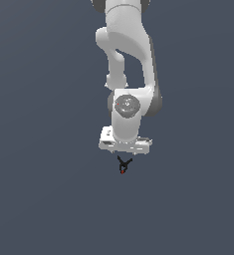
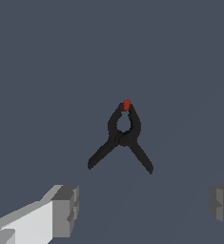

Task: Pick up the object and move it to a goal position.

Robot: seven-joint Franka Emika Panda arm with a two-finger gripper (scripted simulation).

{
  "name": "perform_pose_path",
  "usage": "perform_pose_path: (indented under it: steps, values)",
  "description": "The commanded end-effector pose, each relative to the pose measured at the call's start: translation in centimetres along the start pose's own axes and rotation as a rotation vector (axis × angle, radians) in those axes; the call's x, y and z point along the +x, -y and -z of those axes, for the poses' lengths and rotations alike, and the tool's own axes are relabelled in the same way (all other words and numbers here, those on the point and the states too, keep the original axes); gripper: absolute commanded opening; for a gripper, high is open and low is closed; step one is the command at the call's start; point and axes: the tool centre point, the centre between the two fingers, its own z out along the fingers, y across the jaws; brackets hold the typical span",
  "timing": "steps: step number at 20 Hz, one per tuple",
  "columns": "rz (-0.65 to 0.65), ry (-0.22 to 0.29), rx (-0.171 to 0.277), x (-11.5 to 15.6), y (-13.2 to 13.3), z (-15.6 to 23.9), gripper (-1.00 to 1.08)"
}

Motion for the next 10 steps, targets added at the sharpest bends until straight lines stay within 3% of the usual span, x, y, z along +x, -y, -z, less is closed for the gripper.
perform_pose_path:
  steps: [1,10]
  values:
    - [-0.033,-0.016,-0.001,1.1,0.2,-1.0,1.00]
    - [-0.086,-0.041,-0.003,2.8,0.6,-2.6,1.00]
